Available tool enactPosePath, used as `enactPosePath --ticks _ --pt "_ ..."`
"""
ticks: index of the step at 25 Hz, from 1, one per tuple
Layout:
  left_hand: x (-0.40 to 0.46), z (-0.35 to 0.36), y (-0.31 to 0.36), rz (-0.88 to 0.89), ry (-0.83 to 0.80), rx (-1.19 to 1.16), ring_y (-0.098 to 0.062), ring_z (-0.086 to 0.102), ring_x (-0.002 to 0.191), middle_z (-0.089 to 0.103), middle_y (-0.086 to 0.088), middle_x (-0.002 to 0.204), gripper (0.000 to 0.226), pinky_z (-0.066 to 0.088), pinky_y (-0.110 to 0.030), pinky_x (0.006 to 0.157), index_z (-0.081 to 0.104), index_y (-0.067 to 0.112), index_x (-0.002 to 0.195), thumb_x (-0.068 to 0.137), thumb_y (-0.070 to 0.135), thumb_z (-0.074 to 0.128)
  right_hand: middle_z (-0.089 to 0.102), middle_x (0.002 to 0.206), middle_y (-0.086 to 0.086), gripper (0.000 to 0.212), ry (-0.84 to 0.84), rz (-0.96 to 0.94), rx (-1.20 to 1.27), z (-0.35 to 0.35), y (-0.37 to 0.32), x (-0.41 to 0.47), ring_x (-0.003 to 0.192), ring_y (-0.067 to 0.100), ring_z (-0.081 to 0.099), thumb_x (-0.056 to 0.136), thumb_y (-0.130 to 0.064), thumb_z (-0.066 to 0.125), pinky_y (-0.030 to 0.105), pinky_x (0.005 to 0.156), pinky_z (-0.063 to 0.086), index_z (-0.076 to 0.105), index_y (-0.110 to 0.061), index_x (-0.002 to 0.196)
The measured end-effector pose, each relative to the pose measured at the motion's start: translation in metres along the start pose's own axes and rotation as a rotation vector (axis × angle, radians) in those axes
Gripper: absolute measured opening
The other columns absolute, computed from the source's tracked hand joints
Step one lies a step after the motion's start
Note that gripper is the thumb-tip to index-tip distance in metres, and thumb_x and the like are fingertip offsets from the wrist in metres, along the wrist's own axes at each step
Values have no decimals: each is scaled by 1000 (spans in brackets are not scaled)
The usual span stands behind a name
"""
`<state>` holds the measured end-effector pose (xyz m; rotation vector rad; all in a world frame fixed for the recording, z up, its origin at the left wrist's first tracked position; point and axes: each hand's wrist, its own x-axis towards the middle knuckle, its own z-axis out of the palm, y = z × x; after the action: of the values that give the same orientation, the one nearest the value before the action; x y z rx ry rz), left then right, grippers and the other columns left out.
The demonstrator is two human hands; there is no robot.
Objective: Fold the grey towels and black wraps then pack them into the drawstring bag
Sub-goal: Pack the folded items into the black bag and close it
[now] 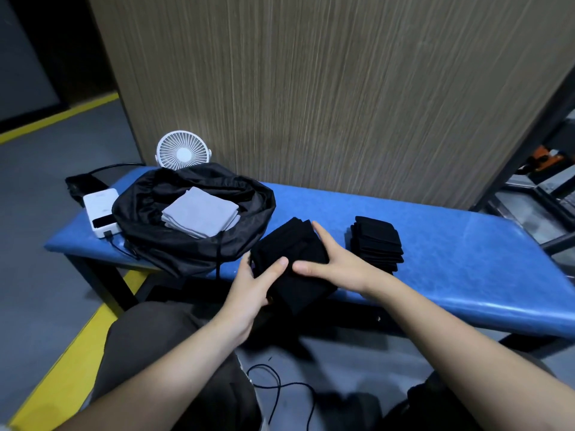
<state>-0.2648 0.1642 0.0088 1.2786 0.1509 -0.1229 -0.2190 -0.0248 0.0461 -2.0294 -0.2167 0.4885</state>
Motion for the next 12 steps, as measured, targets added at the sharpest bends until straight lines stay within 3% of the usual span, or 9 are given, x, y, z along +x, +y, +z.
enactPosePath --ticks 2,4,7,9,12 --pt "1 -6 18 30 -69 16 -14 69 109 70 5 122 42 57 -37 84 53 27 127 89 26 70 55 138 -23 99 4 -35 225 -1 -2 4 122 -5 57 78 -49 82 29 108 44 19 -46 154" --pt "4 -14 36 52 -128 22 -11 67 112 69 6 124 42 56 -30 85 52 26 130 91 23 66 57 142 -12 81 -21 -73 392 6 -7 7 127 8 58 85 -37 78 37 111 43 33 -37 152" --pt "12 -26 59 86 -112 83 -9 64 114 67 6 126 43 55 -30 94 51 28 132 92 25 66 65 134 -2 52 -32 -130 569 21 -22 12 123 18 62 94 -20 66 33 100 50 50 -31 142" --pt "20 -32 68 116 -44 155 -10 64 115 65 3 129 48 50 -35 102 48 31 135 91 27 68 65 134 -1 58 10 -158 612 29 -29 21 122 19 64 94 -15 66 35 102 50 46 -33 145" --pt "32 -45 86 110 -30 181 -12 68 110 70 3 121 62 51 -33 100 35 42 144 93 25 67 60 141 -7 76 98 -186 582 39 -38 45 123 13 62 94 -16 68 38 108 47 28 -42 153"
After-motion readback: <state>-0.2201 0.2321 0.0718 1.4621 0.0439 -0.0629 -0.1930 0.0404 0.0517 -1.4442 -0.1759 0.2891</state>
